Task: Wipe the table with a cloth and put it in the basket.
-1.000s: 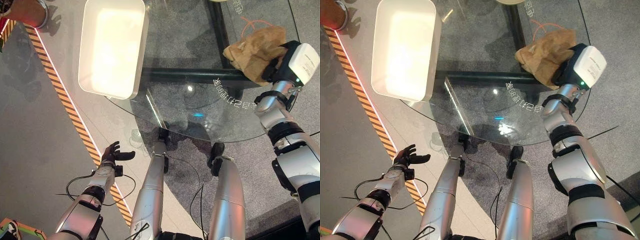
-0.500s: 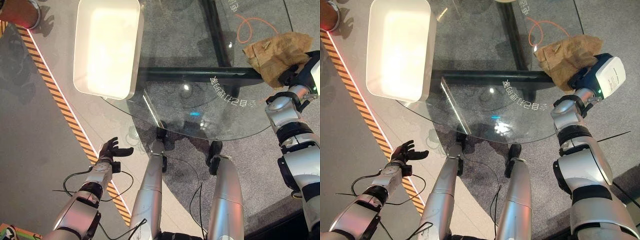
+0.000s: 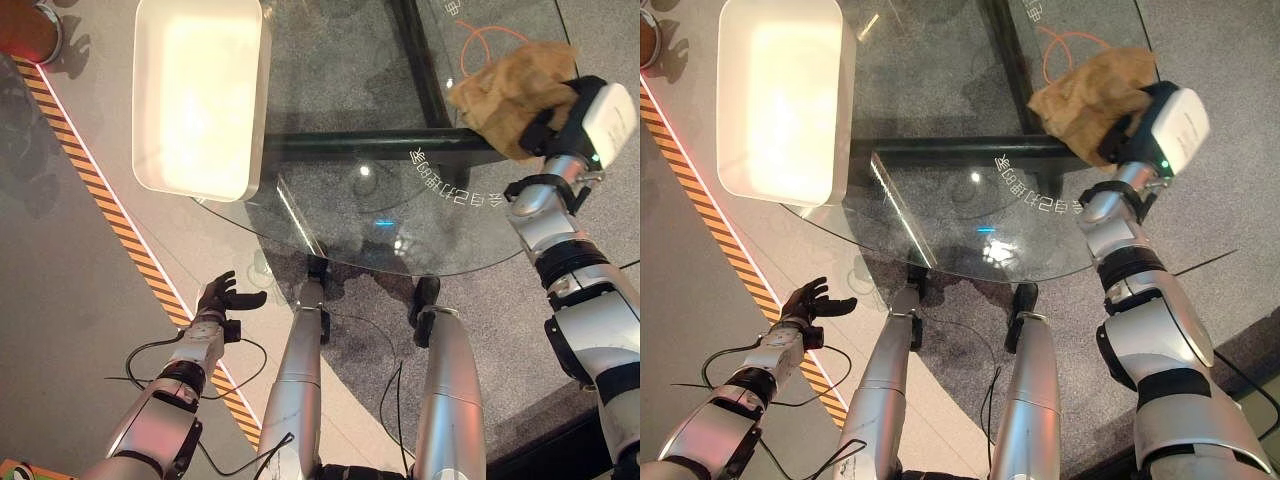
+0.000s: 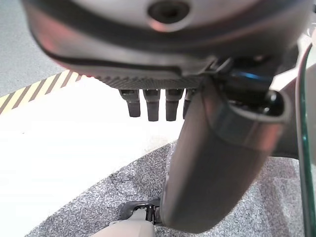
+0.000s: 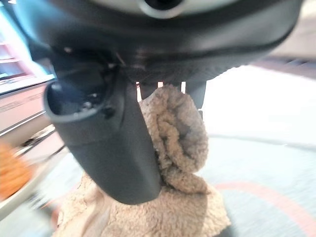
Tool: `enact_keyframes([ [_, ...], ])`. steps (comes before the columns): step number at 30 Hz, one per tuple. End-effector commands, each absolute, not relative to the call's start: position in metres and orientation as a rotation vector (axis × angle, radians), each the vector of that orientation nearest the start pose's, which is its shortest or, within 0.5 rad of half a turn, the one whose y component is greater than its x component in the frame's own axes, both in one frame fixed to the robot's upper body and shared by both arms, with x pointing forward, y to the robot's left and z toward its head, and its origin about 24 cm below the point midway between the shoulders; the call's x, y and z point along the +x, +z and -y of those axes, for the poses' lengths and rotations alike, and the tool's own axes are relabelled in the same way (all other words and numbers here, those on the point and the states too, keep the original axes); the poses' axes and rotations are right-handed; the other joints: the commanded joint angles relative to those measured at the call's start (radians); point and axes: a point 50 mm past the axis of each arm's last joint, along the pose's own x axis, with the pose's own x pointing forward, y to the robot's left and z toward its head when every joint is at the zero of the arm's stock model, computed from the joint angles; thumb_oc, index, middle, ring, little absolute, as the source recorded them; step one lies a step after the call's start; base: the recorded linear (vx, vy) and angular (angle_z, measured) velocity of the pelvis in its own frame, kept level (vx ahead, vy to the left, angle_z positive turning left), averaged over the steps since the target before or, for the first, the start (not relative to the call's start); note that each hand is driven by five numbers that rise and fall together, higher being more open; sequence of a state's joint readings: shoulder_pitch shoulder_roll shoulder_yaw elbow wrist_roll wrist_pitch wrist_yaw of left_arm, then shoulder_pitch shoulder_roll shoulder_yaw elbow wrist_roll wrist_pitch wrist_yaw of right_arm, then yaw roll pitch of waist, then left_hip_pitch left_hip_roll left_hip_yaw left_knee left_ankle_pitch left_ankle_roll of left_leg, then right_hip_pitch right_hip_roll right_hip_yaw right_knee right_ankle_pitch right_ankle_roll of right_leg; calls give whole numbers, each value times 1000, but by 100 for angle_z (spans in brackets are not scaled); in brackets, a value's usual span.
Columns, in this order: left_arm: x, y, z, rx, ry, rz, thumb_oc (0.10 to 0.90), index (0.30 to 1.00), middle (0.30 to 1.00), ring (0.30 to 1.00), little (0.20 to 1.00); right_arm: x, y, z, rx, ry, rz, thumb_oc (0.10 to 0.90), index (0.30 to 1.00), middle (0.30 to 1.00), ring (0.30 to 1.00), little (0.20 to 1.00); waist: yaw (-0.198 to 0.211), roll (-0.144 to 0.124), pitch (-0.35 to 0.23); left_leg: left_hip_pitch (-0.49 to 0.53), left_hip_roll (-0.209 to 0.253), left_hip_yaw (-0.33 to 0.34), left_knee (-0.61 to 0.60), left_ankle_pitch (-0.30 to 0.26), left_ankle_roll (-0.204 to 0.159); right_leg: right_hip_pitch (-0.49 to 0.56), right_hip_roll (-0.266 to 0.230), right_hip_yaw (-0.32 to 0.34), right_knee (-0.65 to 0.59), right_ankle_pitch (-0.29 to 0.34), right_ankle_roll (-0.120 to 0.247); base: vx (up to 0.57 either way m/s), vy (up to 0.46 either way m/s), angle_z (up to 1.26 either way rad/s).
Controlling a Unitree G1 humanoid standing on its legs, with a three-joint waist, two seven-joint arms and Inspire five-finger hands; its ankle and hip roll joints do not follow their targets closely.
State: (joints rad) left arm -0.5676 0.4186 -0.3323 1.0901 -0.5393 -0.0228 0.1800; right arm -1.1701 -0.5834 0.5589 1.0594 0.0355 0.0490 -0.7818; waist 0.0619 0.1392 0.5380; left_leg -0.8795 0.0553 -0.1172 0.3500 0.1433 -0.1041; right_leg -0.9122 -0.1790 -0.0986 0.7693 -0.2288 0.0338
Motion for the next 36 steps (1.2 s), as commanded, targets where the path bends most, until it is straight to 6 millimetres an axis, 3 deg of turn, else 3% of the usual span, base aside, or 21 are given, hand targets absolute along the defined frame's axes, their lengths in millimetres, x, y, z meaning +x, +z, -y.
enact_keyframes([
  [1, 312, -17, -269, 144, 370, -525, 800, 900, 900, 900, 900, 403, 290, 202, -861, -687, 618, 100, 300, 300, 300, 200, 34, -8, -18, 45, -84, 103, 113, -170, 116, 31, 67, -28, -187, 130, -27, 0, 0, 0],
  [9, 311, -22, -259, 140, 342, -523, 800, 900, 900, 900, 900, 408, 283, 158, -901, -549, 624, 100, 300, 300, 300, 200, 52, 10, -18, 61, -96, 104, 103, -159, 112, 47, 60, -35, -196, 130, -32, 0, 0, 0],
  [19, 310, -29, -241, 137, 307, -523, 800, 900, 900, 900, 900, 414, 263, 130, -969, -421, 553, 100, 300, 300, 300, 200, 70, 31, -18, 76, -106, 105, 82, -143, 112, 59, 51, -44, -208, 135, -34, 1, 3, -1],
  [30, 309, -32, -231, 132, 289, -523, 800, 900, 900, 900, 900, 410, 237, 85, -1076, -148, 572, 100, 300, 300, 300, 200, 76, 43, -18, 80, -112, 106, 68, -127, 108, 58, 46, -44, -210, 141, -34, 0, 0, 0],
  [36, 310, -33, -225, 126, 279, -519, 800, 900, 900, 900, 900, 399, 212, 51, -1127, 61, 571, 100, 300, 300, 300, 200, 73, 45, -18, 84, -113, 107, 58, -119, 104, 58, 45, -41, -214, 143, -34, 0, 2, 1],
])
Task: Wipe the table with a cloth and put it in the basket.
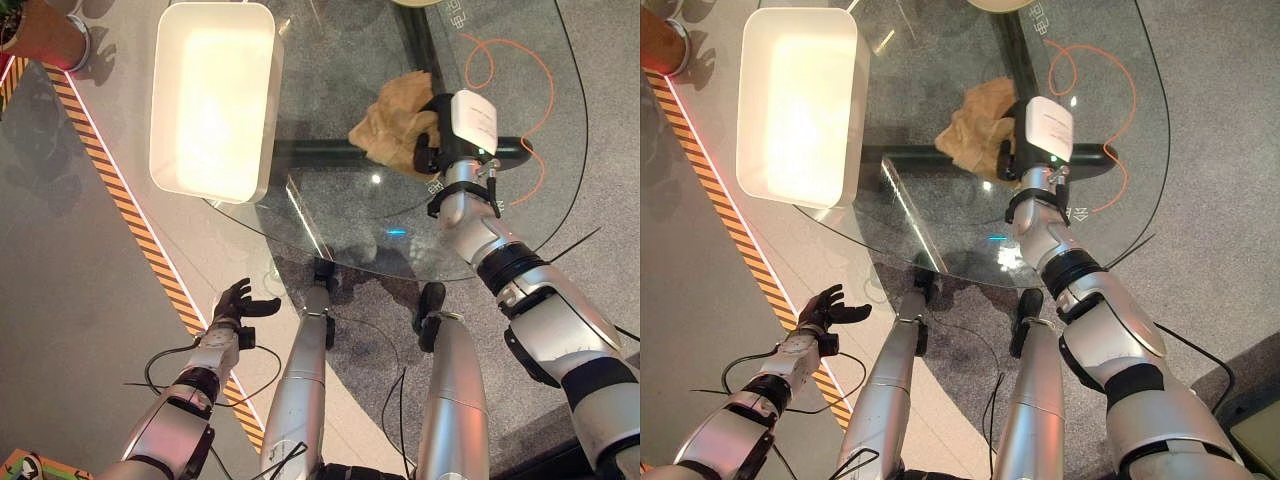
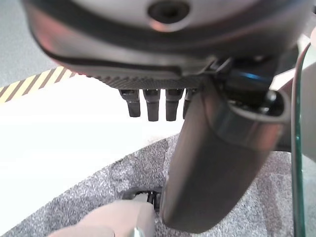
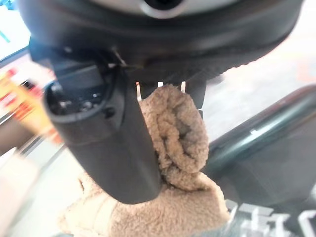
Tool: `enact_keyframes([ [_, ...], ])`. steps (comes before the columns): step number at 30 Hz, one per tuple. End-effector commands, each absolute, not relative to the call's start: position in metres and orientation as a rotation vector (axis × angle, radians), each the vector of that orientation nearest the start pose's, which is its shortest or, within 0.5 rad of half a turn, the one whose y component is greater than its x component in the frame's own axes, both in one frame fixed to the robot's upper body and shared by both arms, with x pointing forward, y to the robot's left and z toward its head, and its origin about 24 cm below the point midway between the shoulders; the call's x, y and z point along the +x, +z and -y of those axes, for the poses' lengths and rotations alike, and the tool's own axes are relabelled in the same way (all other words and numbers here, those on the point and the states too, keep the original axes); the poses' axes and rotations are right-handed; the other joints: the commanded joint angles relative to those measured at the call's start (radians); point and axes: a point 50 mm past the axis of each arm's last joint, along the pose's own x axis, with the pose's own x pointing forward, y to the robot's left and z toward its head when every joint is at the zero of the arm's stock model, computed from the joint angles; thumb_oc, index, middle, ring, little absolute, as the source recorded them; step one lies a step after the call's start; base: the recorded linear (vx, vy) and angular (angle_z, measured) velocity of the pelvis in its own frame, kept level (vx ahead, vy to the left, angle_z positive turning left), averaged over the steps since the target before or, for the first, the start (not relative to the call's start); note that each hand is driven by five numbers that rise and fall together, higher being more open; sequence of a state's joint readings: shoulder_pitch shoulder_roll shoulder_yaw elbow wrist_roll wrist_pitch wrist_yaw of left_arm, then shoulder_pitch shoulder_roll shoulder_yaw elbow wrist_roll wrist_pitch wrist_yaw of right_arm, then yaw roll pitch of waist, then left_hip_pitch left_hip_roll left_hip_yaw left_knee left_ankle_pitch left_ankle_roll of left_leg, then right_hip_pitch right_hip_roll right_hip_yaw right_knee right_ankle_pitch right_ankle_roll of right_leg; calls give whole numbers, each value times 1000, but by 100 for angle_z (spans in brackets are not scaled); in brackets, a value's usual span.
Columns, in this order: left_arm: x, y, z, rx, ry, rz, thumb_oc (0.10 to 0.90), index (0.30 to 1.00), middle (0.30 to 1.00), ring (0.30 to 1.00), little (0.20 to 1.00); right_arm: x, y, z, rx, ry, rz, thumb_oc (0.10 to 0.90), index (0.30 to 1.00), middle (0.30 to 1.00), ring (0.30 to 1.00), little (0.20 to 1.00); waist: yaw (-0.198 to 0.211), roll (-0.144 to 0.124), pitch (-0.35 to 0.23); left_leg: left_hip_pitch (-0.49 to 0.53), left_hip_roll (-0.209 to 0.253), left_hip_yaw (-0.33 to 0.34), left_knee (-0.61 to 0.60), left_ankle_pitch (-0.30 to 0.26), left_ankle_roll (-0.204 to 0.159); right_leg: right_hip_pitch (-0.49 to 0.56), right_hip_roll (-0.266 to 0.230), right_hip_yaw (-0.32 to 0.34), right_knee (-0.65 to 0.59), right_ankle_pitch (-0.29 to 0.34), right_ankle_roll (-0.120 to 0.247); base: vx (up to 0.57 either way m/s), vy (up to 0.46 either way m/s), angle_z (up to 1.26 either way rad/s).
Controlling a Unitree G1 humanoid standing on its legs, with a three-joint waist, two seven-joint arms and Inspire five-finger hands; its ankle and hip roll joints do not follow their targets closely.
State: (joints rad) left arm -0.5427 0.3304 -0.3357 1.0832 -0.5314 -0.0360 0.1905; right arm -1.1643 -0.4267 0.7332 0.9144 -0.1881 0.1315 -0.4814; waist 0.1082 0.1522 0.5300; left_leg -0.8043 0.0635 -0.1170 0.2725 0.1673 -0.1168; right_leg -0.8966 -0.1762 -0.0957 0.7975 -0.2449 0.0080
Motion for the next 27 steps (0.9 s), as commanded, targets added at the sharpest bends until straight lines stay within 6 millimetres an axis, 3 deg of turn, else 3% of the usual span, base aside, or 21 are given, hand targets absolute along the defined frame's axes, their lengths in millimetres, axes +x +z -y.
enact_keyframes([
  [1, 310, -33, -224, 125, 279, -519, 800, 900, 900, 900, 900, 398, 207, 48, -1128, 85, 568, 100, 300, 300, 300, 200, 26, 32, -10, 8, -121, 107, 134, -142, 117, 43, 43, -44, -243, 159, -8, 0, 0, 0],
  [16, 314, -30, -221, 112, 288, -515, 800, 900, 900, 900, 900, 372, 171, 7, -1102, 375, 557, 100, 300, 300, 300, 200, 8, 20, -10, 8, -117, 112, 124, -132, 111, 37, 50, -33, -253, 166, -8, 0, 0, 0],
  [27, 313, -31, -222, 113, 289, -519, 800, 900, 900, 900, 900, 362, 153, 1, -1074, 462, 515, 100, 300, 300, 300, 200, -2, 15, -10, 8, -116, 114, 115, -126, 109, 35, 51, -27, -267, 175, -7, 0, 0, 0],
])
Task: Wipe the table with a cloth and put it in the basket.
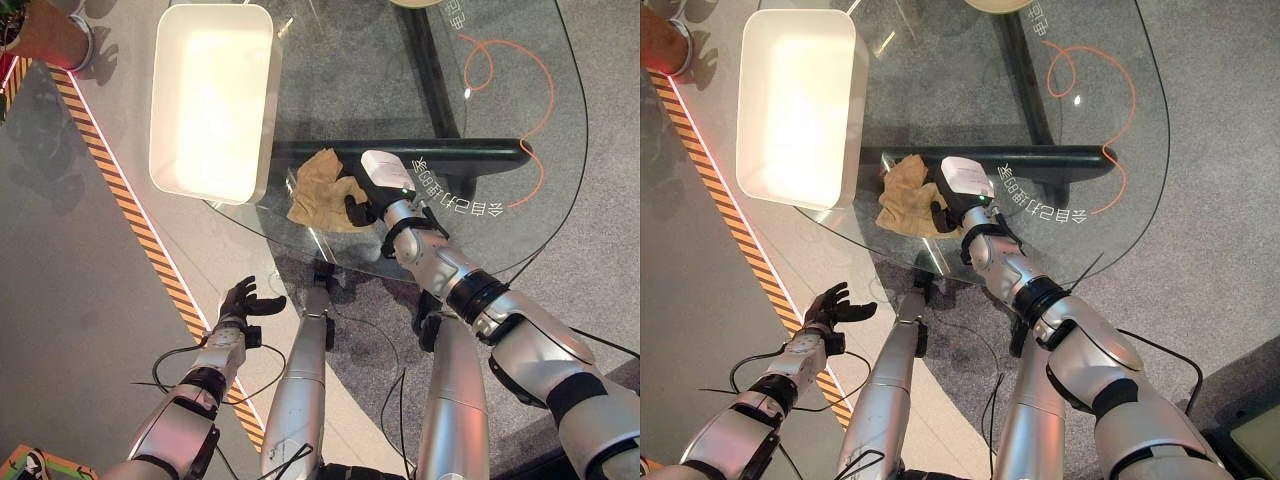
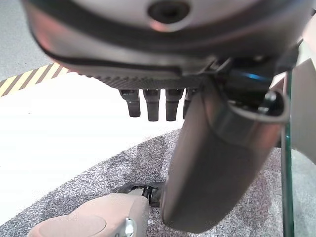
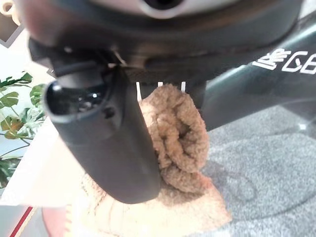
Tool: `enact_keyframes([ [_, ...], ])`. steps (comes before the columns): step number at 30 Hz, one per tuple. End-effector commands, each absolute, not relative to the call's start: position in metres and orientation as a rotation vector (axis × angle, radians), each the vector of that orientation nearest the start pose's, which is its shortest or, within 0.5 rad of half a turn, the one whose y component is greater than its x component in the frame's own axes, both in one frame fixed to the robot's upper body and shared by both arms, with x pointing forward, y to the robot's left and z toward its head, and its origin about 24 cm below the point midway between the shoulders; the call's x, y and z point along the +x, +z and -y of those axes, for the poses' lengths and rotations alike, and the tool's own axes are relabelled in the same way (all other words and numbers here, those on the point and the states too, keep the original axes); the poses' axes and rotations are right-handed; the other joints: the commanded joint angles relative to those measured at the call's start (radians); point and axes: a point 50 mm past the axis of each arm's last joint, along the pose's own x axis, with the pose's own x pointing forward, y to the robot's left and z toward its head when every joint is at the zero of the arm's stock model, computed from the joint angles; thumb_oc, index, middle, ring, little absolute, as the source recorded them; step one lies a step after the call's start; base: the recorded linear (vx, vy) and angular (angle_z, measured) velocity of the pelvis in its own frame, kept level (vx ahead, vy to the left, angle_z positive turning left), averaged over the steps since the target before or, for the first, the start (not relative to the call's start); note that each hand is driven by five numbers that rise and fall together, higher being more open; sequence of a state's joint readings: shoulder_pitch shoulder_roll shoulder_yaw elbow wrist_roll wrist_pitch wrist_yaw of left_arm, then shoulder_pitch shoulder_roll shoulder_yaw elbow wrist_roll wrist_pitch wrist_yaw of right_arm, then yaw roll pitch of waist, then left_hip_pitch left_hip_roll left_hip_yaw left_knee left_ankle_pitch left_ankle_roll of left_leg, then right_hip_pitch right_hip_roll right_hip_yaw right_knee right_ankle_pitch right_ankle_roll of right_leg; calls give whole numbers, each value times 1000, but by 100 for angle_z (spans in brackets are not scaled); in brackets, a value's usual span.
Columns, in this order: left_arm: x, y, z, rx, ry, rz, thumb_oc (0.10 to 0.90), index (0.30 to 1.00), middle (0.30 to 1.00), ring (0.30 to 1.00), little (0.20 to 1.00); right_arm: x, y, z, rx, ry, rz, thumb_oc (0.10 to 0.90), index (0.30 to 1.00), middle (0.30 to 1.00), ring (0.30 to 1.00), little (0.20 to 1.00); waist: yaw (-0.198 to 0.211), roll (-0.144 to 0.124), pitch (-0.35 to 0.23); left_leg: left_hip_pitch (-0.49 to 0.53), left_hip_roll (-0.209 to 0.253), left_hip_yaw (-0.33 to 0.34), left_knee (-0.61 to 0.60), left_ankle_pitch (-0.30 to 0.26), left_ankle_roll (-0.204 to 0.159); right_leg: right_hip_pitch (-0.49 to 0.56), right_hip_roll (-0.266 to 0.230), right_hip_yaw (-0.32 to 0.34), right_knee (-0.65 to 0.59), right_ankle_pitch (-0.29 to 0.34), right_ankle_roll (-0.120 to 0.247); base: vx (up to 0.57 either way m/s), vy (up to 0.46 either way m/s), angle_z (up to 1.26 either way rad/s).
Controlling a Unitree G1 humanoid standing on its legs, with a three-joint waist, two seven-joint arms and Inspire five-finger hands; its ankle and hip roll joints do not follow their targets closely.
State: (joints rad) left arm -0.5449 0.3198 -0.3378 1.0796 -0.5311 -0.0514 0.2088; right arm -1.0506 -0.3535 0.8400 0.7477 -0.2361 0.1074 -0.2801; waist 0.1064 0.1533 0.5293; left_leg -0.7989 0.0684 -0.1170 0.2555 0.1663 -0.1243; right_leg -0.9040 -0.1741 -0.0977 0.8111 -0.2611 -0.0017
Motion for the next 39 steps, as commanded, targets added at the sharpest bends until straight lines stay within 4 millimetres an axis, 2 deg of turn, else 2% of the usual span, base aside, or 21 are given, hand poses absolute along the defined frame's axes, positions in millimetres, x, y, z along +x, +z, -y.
enact_keyframes([
  [1, 313, -31, -223, 112, 289, -519, 800, 900, 900, 900, 900, 361, 152, 0, -1071, 467, 514, 100, 300, 300, 300, 200, -2, 14, -9, 4, -121, 114, 131, -125, 116, 44, 50, -24, -283, 192, 3, 0, 0, 0],
  [7, 318, -26, -222, 88, 297, -500, 800, 900, 900, 900, 900, 358, 154, -1, -1017, 436, 529, 100, 300, 300, 300, 200, -11, 5, -9, 1, -116, 119, 133, -125, 116, 41, 50, -20, -284, 198, 4, 0, 0, 0],
  [15, 325, -15, -221, -43, 323, -413, 800, 900, 900, 900, 900, 371, 178, 25, -808, 204, 533, 100, 300, 300, 300, 200, -16, -3, -9, 2, -112, 118, 131, -125, 117, 41, 52, -18, -284, 201, 7, 0, 0, 0],
  [18, 325, -13, -221, -81, 345, -399, 800, 900, 900, 900, 900, 371, 184, 28, -780, 175, 545, 100, 300, 300, 300, 200, -16, -6, -9, -1, -111, 117, 133, -126, 117, 38, 52, -18, -281, 201, 8, 0, 0, 0],
  [22, 326, -5, -231, -242, 483, -319, 800, 900, 900, 900, 900, 368, 202, 39, -660, 62, 605, 100, 300, 300, 300, 200, -17, -23, -9, -8, -107, 114, 138, -131, 122, 35, 55, -24, -276, 197, 11, 0, -8, 0],
  [26, 327, 3, -241, -309, 568, -264, 800, 900, 900, 900, 900, 360, 216, 48, -533, -27, 655, 100, 300, 300, 300, 200, -19, -43, -9, -18, -103, 113, 145, -139, 126, 32, 56, -29, -278, 196, 15, -5, -46, 1],
  [31, 324, 12, -254, -362, 691, -178, 800, 900, 900, 900, 900, 348, 233, 52, -420, -68, 728, 100, 300, 300, 300, 200, -26, -68, -9, -27, -101, 108, 166, -153, 131, 29, 60, -32, -275, 195, 18, 1, -40, -1],
  [35, 317, 18, -270, -545, 852, -88, 800, 900, 900, 900, 900, 337, 239, 56, -367, -82, 779, 100, 300, 300, 300, 200, -27, -78, -9, -28, -102, 102, 172, -159, 133, 32, 64, -29, -270, 187, 17, 0, 0, 0],
  [39, 311, 28, -284, -647, 985, 10, 800, 900, 900, 900, 900, 329, 248, 60, -313, -106, 827, 100, 300, 300, 300, 200, -24, -87, -9, -34, -103, 94, 182, -163, 134, 30, 66, -30, -259, 180, 16, 2, -25, -2],
])
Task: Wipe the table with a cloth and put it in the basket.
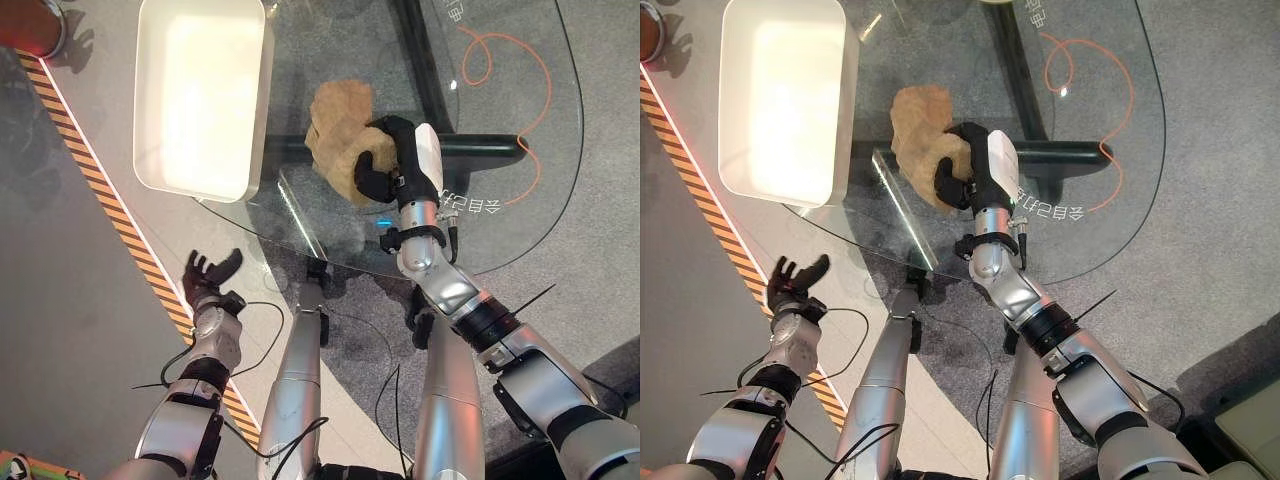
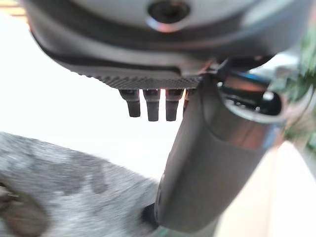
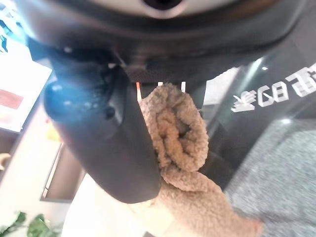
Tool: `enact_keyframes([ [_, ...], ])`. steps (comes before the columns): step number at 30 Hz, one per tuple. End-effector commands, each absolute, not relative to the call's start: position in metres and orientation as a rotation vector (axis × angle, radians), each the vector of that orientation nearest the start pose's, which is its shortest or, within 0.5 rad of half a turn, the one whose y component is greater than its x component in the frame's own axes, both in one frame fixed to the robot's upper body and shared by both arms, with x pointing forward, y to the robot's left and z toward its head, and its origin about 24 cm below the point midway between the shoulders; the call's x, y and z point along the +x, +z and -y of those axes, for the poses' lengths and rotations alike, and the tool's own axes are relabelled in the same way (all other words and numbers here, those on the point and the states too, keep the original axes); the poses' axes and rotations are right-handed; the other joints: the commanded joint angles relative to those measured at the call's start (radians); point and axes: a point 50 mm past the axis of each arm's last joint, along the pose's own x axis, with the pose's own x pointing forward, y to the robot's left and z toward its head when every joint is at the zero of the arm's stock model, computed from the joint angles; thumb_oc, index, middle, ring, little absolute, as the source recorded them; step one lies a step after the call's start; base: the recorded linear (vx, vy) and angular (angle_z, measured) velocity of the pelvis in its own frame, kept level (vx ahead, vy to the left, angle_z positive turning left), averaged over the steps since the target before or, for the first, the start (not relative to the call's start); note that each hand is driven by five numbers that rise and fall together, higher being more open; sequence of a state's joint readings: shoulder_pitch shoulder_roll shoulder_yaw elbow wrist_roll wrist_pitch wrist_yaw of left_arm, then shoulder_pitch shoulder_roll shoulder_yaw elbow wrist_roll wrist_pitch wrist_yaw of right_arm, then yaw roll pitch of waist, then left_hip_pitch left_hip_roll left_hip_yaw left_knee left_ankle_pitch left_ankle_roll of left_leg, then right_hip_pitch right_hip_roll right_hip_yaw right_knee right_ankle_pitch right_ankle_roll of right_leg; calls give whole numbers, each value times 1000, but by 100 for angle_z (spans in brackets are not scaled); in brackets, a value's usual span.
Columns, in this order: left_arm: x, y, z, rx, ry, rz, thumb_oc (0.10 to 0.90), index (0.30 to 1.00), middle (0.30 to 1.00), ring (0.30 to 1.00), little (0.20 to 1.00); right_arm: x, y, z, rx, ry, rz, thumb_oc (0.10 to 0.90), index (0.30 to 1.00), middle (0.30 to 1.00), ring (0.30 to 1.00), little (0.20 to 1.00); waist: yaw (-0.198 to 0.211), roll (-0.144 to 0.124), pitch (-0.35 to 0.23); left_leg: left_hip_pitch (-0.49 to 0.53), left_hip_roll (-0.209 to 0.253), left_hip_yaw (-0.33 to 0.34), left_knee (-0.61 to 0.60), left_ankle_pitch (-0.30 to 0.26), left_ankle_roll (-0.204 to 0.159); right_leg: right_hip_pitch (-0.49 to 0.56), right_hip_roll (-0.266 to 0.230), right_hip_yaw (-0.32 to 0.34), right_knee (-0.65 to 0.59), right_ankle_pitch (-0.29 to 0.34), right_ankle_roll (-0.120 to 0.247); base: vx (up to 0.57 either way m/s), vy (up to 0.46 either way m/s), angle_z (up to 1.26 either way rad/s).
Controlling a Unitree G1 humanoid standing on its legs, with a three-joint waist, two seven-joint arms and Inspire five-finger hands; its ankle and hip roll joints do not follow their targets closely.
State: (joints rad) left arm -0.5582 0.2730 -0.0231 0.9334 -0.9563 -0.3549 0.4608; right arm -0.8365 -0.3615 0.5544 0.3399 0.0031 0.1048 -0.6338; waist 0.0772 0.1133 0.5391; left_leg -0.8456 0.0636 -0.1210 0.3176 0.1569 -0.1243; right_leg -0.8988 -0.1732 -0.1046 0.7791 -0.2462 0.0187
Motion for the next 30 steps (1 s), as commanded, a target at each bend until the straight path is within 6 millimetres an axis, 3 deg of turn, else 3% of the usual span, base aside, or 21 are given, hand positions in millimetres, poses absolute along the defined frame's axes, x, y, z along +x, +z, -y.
enact_keyframes([
  [1, 309, 32, -287, -652, 1010, 39, 800, 900, 900, 900, 900, 328, 250, 61, -301, -110, 834, 100, 300, 300, 300, 200, 5, -48, -19, 12, -98, 98, 122, -154, 134, 26, 66, -22, -225, 163, -6, 0, 0, 0],
  [3, 309, 50, -293, -586, 1054, 141, 800, 900, 900, 900, 900, 325, 254, 63, -271, -111, 844, 100, 300, 300, 300, 200, 6, -49, -19, 7, -96, 97, 126, -154, 133, 22, 70, -19, -221, 160, -8, 0, 0, 0],
  [4, 312, 69, -293, -575, 1071, 218, 800, 900, 900, 900, 900, 322, 258, 66, -255, -116, 859, 100, 300, 300, 300, 200, 9, -50, -19, 4, -96, 95, 126, -154, 133, 21, 72, -19, -216, 157, -9, 0, 0, 0],
  [9, 311, 107, -287, -576, 1063, 429, 800, 900, 900, 900, 900, 313, 263, 70, -216, -138, 906, 100, 300, 300, 300, 200, 18, -52, -19, -7, -99, 88, 131, -157, 134, 16, 73, -21, -209, 150, -8, -2, -15, 0],
  [13, 311, 141, -273, -584, 961, 617, 800, 900, 900, 900, 900, 306, 265, 70, -189, -137, 939, 100, 300, 300, 300, 200, 21, -54, -19, -10, -100, 85, 137, -162, 136, 17, 73, -22, -204, 148, -7, 3, -17, 0],
  [17, 313, 173, -250, -647, 752, 766, 800, 900, 900, 900, 900, 299, 267, 69, -175, -119, 975, 100, 300, 300, 300, 200, 20, -55, -19, -12, -101, 88, 138, -165, 138, 17, 74, -22, -204, 148, -6, 0, 0, 0],
  [19, 316, 178, -242, -680, 619, 766, 800, 900, 900, 900, 900, 297, 268, 70, -169, -114, 985, 100, 300, 300, 300, 200, 19, -55, -19, -10, -101, 89, 137, -166, 138, 19, 74, -21, -206, 150, -5, 0, 0, 0],
  [22, 311, 201, -213, -692, 374, 816, 800, 900, 900, 900, 900, 288, 274, 74, -159, -92, 1031, 100, 300, 300, 300, 200, 13, -54, -19, -9, -103, 94, 137, -170, 143, 22, 71, -22, -214, 156, 1, 0, 0, 0],
  [30, 312, 207, -180, -842, 32, 731, 800, 900, 900, 900, 900, 276, 278, 78, -163, -45, 1097, 100, 300, 300, 300, 200, -2, -51, -19, -4, -108, 100, 142, -175, 149, 21, 67, -20, -216, 164, 10, 0, 0, 0],
])
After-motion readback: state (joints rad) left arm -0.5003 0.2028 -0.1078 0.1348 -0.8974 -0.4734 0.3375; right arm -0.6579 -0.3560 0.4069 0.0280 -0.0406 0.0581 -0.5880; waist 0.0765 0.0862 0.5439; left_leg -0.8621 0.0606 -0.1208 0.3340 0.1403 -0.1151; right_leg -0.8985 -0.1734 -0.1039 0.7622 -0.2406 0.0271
